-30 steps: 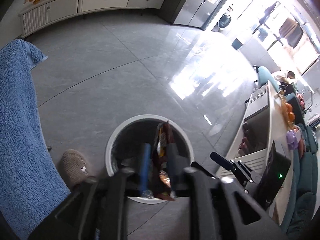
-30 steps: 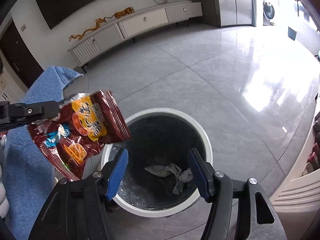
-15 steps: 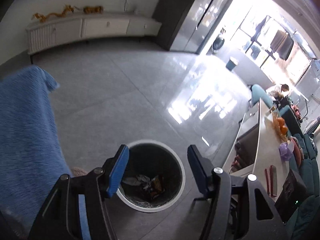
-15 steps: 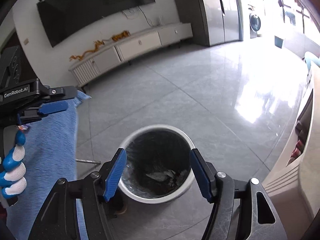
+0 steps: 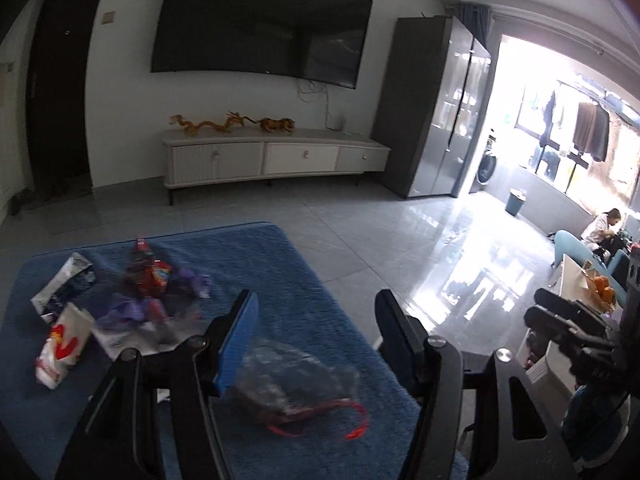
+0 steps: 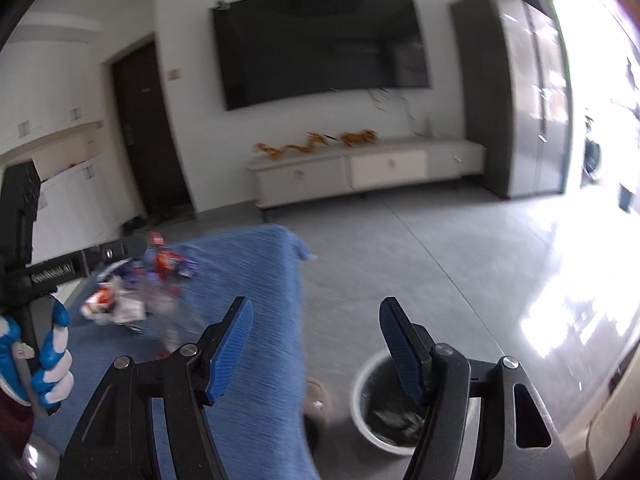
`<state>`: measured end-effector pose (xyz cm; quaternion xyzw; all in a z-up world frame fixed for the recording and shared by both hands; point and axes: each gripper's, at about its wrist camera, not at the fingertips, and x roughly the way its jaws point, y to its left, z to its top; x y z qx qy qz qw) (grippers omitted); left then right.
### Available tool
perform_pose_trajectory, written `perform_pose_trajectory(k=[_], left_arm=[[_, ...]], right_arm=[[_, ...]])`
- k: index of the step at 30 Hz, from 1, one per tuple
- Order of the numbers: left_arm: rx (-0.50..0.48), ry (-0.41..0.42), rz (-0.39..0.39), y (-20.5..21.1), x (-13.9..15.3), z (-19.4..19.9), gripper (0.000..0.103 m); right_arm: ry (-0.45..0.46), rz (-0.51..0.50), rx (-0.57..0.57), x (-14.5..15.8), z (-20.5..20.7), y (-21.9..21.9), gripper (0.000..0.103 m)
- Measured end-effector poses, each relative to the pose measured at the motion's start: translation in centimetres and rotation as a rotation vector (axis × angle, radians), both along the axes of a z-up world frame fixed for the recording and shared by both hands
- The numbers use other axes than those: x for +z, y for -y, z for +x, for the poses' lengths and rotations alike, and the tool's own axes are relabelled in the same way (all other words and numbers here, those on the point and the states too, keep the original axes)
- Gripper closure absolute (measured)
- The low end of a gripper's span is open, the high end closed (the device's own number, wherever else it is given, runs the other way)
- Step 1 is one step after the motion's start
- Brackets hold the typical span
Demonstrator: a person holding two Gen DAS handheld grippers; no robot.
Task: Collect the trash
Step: 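Move both grippers to the red-white paper bag and clear plastic bag, then grasp the red-white paper bag with left gripper while right grasps clear plastic bag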
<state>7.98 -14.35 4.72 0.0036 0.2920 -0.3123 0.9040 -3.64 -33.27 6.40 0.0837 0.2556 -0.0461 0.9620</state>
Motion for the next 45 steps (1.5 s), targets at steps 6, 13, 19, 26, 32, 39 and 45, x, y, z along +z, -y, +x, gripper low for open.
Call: perform_pose_trajectory(k=[6, 13, 19, 26, 32, 39, 45], left_arm=[[0.169, 0.011, 0.059, -11.9, -2.2, 3.2, 0.044], [0.291, -0.088, 0.152, -20.5, -8.2, 8.9, 0.041], [0.289, -0.190, 0.157, -23.2, -12.2, 13.4, 0.037], [0.181, -0.284, 0.166, -21.4, -14.8, 16.2, 0.035], [0.191, -0.271, 0.214, -20.7, -16.0, 15.2, 0.064], [0.223, -0.278, 0.197, -21.5, -15.8, 12.9, 0.067], [0.290, -0.260, 0.151, -23.6, -13.7, 9.6, 0.067]], right_arm=[[-0.010, -0.049, 0.144, 1.3, 3.0, -6.7, 0.035], [-0.105, -0.015, 0.256, -1.6, 8.0, -11.5, 0.035], [-0.248, 0.015, 0.330, -6.7, 12.6, -14.5, 0.035], [-0.370, -0.009, 0.377, -11.5, 15.3, -16.5, 0.035], [-0.405, -0.011, 0.395, -13.2, 15.9, -16.4, 0.035], [-0.436, -0.026, 0.425, -14.8, 15.6, -16.3, 0.076], [-0.374, 0.032, 0.465, -13.3, 13.6, -15.7, 0.082]])
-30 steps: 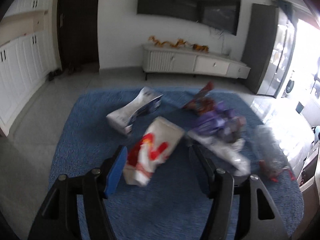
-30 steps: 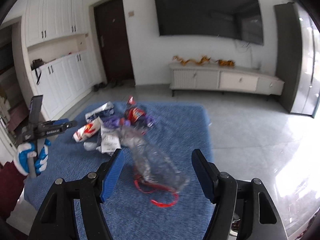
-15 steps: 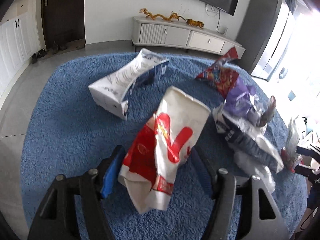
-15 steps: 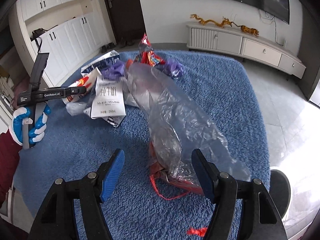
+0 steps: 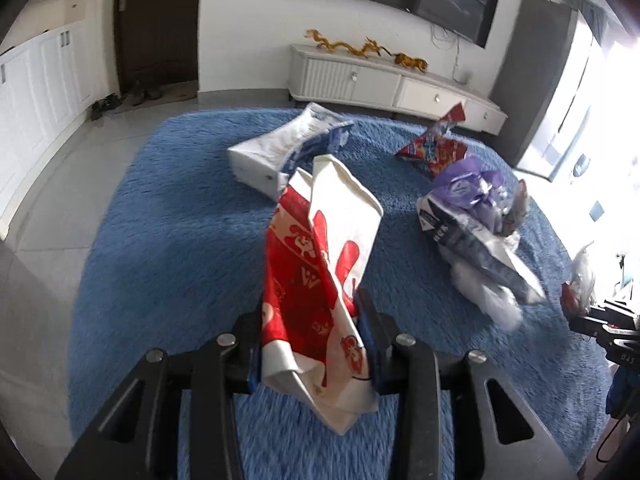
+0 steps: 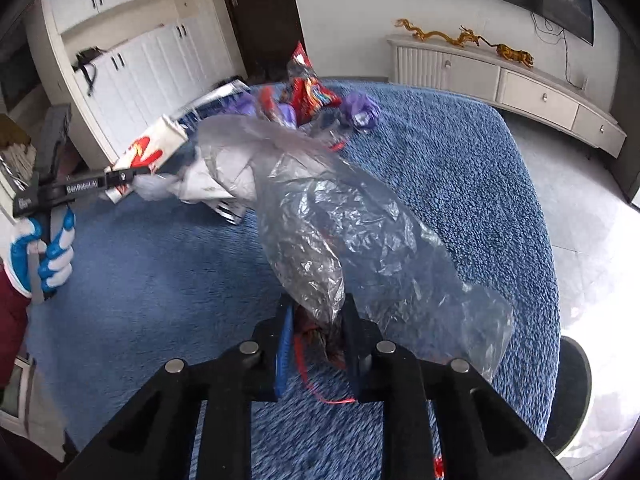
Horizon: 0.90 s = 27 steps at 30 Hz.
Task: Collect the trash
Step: 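Grasp the red-white paper bag with left gripper while right grasps clear plastic bag, then carry both bags to the gray bin and open both grippers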
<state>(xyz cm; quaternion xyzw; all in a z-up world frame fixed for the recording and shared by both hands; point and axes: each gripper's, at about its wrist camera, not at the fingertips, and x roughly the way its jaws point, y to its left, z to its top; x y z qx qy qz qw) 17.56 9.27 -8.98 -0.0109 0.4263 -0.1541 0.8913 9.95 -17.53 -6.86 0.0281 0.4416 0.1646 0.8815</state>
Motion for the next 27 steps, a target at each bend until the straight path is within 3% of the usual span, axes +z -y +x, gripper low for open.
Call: perform_pose_trajectory(k=[7, 12, 19, 27], left_arm=[[0.036, 0.096, -0.022, -0.9, 5.6, -5.2, 0.067], [-0.025, 0.161, -0.028, 2.6, 9.6, -8.1, 0.067], [-0.253, 0.164, -0.039, 14.6, 11.8, -10.0, 0.067], [-0.500, 0.063, -0.001, 33.1, 9.2, -9.9, 0.067]], right_arm=[[0.129, 0.146, 0.026, 5.0, -4.2, 1.7, 0.082], [0.206, 0.260, -0.035, 7.4, -7.0, 5.9, 0.082], [0.244, 0.261, -0.223, 6.5, -10.2, 14.7, 0.082], [0.131, 0.323, -0.449, -1.4, -11.2, 26.3, 0.082]])
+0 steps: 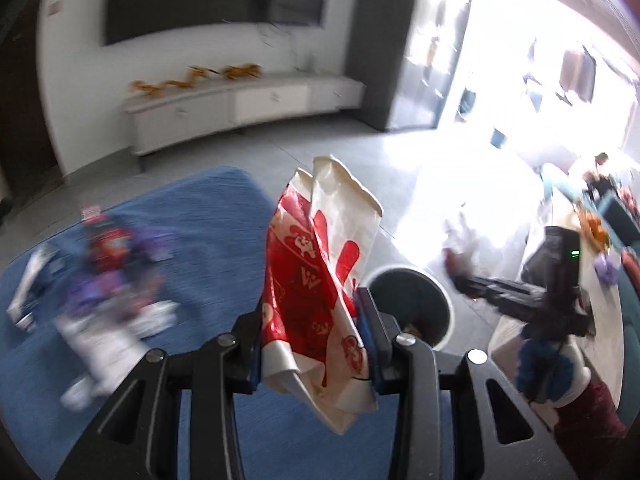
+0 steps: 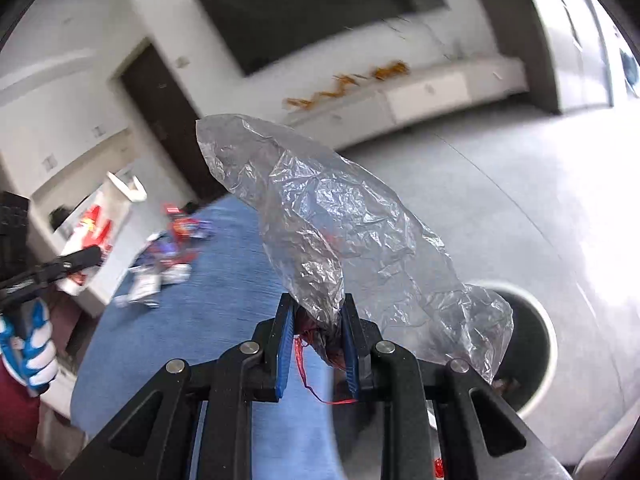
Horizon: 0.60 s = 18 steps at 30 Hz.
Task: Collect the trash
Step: 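Carry both bags to the gray bin and open both grippers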
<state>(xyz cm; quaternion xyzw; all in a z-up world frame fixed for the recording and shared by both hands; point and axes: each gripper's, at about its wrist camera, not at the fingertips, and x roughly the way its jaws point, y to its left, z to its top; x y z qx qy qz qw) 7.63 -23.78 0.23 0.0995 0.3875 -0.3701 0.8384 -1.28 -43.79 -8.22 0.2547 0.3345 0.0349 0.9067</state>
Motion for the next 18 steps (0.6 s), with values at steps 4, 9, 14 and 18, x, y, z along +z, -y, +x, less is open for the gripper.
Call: perform_pose_trajectory(k=[4, 9, 14, 18], left_arm=[[-0.068, -0.063, 0.092, 9.4, -3.6, 0.5, 0.067], [-0.104, -0.144, 0.188, 17.9, -8.3, 1.4, 0.067], [-0.103, -0.221, 0.253, 23.7, -13.0, 2.2, 0.065], [-0.107, -0.298, 0.265, 26.1, -15.7, 2.5, 0.063]], right_arm=[[-0.088, 0.132, -0.088, -6.5, 0.3, 5.0, 0.082], [-0.169, 0.242, -0.155, -12.6, 0.6, 9.0, 0.080], [-0.261, 0.282, -0.199, -17.4, 0.8, 11.2, 0.079], [-0.299, 0.265, -0.217, -18.6, 0.6, 11.1, 0.045]])
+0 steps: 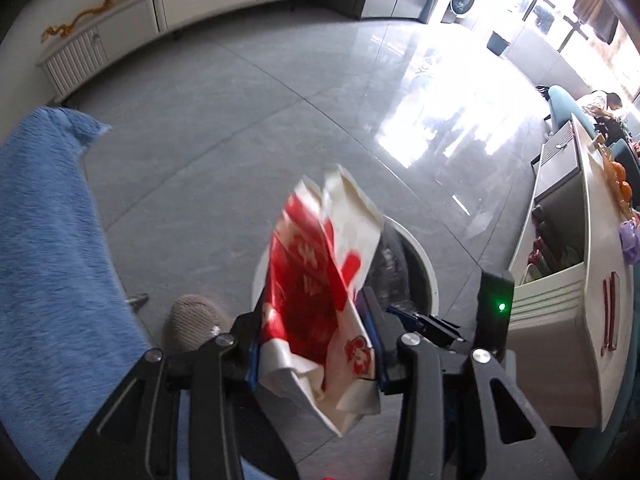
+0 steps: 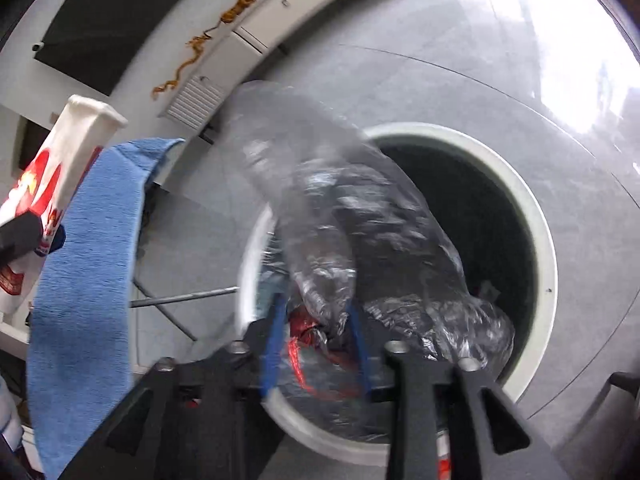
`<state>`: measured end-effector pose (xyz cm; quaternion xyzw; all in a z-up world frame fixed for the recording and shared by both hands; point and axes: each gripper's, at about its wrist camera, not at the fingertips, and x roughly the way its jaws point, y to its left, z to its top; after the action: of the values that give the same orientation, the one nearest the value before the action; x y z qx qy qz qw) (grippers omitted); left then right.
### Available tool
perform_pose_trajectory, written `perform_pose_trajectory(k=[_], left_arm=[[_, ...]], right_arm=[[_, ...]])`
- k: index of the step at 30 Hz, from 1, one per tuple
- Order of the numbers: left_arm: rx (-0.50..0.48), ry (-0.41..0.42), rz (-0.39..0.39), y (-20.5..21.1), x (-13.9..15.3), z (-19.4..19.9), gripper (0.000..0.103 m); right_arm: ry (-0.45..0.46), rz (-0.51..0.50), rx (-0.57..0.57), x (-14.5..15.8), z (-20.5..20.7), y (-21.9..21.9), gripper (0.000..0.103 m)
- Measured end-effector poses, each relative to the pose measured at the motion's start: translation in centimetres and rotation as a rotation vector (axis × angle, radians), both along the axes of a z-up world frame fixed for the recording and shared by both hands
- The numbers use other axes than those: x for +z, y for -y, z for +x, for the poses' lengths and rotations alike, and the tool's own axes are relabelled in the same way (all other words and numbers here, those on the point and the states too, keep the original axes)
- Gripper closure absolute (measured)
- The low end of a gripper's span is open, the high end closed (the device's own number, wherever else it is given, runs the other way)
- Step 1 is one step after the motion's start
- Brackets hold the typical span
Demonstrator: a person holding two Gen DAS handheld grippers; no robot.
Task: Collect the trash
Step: 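Carry both bags to the gray bin and open both grippers, then move both grippers back to the remaining trash on the rug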
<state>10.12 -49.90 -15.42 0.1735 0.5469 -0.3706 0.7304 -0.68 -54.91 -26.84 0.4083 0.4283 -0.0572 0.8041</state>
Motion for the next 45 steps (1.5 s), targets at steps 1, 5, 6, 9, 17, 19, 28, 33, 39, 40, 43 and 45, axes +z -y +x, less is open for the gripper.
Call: perform_pose_trajectory(k=[1, 5, 6, 9, 17, 19, 28, 33, 39, 40, 43, 45], left_arm=[[-0.005, -0.017, 0.004, 0.5, -0.6, 0.1, 0.063], [-0.002, -0.054, -0.005, 1.0, -1.7, 0.7, 0.056], [-0.001, -0.057, -0.011, 1.0, -1.7, 0.6, 0.056], [0.000, -0.039, -0.014, 0.6, -1.3, 0.4, 0.056], [0.028, 0.024, -0.070, -1.8, 2.1, -0.6, 0.056], [0.039, 0.065, -0.091, -2.7, 3.7, -1.2, 0.056], [0.160, 0.239, -0.203, -11.6, 11.9, -2.2, 0.050], [0.232, 0.295, -0.266, -18.4, 15.3, -2.9, 0.041], [0.317, 0.394, -0.326, -27.9, 19.2, -4.2, 0.041], [0.337, 0.419, -0.334, -29.9, 19.8, -4.4, 0.041], [0.400, 0.456, -0.361, -35.3, 21.1, -4.6, 0.041], [0.443, 0.477, -0.368, -39.1, 21.5, -4.4, 0.041]], right_arm=[[0.001, -0.004, -0.003, -0.1, -0.2, 0.2, 0.040], [-0.010, -0.024, -0.010, -0.2, -1.4, 0.8, 0.037], [-0.008, -0.028, -0.010, 0.0, -1.8, 0.8, 0.037], [-0.012, -0.064, -0.006, 1.1, -1.9, 0.4, 0.037], [0.015, -0.164, -0.037, 4.9, -3.6, 0.2, 0.037], [0.030, -0.185, -0.049, 6.2, -4.2, 0.0, 0.037], [0.175, -0.358, -0.140, 17.8, -8.8, -1.7, 0.037], [0.278, -0.447, -0.127, 24.3, -10.3, -4.6, 0.037], [0.419, -0.531, -0.066, 32.0, -10.9, -10.1, 0.032], [0.438, -0.545, -0.050, 33.1, -10.8, -11.1, 0.032], [0.483, -0.589, 0.008, 36.1, -10.0, -14.2, 0.030], [0.513, -0.609, 0.056, 37.7, -8.9, -16.4, 0.030]])
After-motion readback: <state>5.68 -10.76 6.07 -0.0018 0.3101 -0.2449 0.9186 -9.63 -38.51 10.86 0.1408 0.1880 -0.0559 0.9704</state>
